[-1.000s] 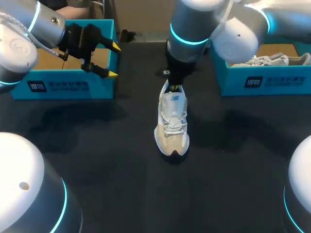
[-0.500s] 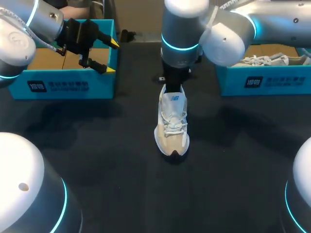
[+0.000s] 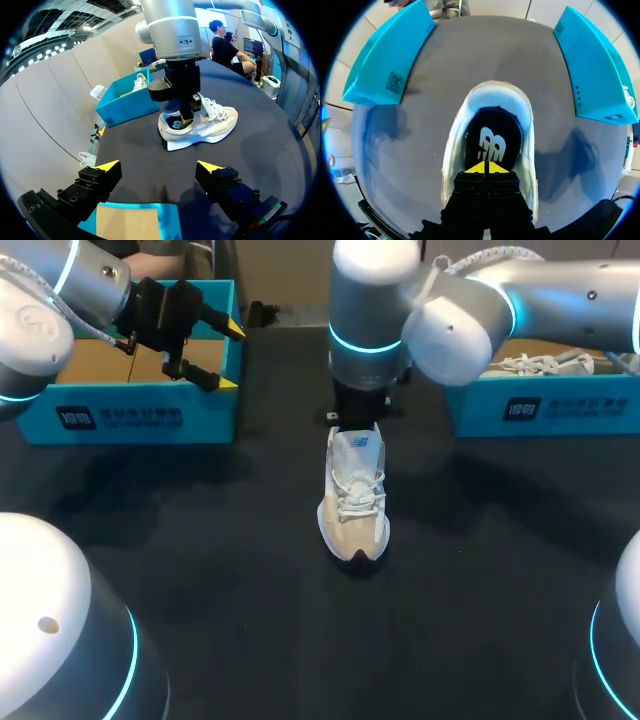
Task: Take the shoe out of the shoebox, open the shoe tongue, remove and reinsert the insole, then place the shoe into the shoebox
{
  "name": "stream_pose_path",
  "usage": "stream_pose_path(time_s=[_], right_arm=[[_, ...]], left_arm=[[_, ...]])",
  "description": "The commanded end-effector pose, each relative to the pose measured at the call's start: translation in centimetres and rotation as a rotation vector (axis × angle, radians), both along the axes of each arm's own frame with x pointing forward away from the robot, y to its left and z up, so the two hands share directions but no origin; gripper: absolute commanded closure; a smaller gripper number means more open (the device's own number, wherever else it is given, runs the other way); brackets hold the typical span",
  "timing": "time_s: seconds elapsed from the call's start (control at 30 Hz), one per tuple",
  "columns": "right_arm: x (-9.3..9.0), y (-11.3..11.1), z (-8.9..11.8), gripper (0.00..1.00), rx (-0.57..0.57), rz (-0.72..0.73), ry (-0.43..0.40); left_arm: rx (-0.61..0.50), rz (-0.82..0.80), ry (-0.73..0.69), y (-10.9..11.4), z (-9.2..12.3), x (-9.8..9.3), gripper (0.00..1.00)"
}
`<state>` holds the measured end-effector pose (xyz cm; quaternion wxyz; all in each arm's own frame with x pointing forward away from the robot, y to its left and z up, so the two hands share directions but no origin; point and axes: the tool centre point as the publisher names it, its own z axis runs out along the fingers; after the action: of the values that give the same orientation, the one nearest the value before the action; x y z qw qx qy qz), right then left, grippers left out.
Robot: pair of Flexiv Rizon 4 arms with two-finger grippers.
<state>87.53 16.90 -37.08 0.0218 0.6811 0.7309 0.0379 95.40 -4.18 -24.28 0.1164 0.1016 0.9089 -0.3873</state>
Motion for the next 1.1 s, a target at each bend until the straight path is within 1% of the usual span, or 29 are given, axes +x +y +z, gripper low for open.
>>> stream_pose_path(time_s=[0.03, 0.23, 0.37, 0.43, 0.5, 0.67, 0.73, 0.77, 0.8, 0.83, 0.87, 0.93, 0.97, 1.03, 1.1], right_arm=[[0.6, 0.4, -1.8, 1.0, 0.008, 0.005, 0.029], [0.6, 0.1, -2.5, 1.0, 0.012, 0.007, 0.027], [0.6, 0.2, -1.7, 1.0, 0.004, 0.012, 0.024], [0.3, -0.2, -1.3, 1.0, -0.005, 0.009, 0.005], [0.5, -0.2, -0.8, 1.0, -0.01, 0.007, -0.021], [1.5, -1.0, -1.1, 1.0, -0.032, 0.023, -0.05], [2.0, -1.4, -1.3, 1.0, -0.06, 0.029, -0.062], [2.3, -1.5, -1.4, 1.0, -0.073, 0.032, -0.089], [2.7, -1.5, -1.3, 1.0, -0.09, 0.032, -0.083], [3.1, -1.4, -1.2, 1.0, -0.097, 0.045, -0.095], [3.3, -1.4, -1.3, 1.0, -0.134, 0.042, -0.093], [3.8, -1.5, -1.9, 1.0, -0.131, 0.06, -0.113], [4.0, -1.5, -2.2, 1.0, -0.127, 0.069, -0.097], [4.4, -1.3, -2.7, 1.0, -0.11, 0.08, -0.106], [4.6, -1.0, -3.1, 1.0, -0.101, 0.092, -0.099]], left_arm=[[0.002, -0.001, 0.001, 0.0, 0.0, 0.1, 0.0], [0.002, -0.001, 0.001, 0.0, 0.0, 0.1, 0.0], [0.002, -0.001, 0.001, 0.0, 0.0, 0.1, 0.0], [0.002, -0.001, 0.001, 0.0, 0.0, 0.1, 0.0], [0.002, -0.001, 0.001, 0.0, 0.0, 0.1, 0.0], [0.002, -0.001, 0.001, 0.0, 0.0, 0.1, 0.0], [0.002, -0.001, 0.001, 0.0, 0.0, 0.1, 0.0], [0.002, -0.001, 0.001, 0.0, 0.0, 0.1, 0.0], [0.002, -0.001, 0.001, 0.0, 0.0, 0.1, 0.0], [0.002, -0.001, 0.001, 0.0, 0.0, 0.1, 0.0], [0.002, -0.001, 0.001, 0.0, 0.0, 0.1, 0.0], [0.002, -0.001, 0.001, 0.0, 0.0, 0.1, 0.0], [0.002, -0.001, 0.001, 0.0, 0.0, 0.1, 0.0], [0.002, -0.001, 0.001, 0.0, 0.0, 0.1, 0.0], [0.002, -0.001, 0.001, 0.0, 0.0, 0.1, 0.0]])
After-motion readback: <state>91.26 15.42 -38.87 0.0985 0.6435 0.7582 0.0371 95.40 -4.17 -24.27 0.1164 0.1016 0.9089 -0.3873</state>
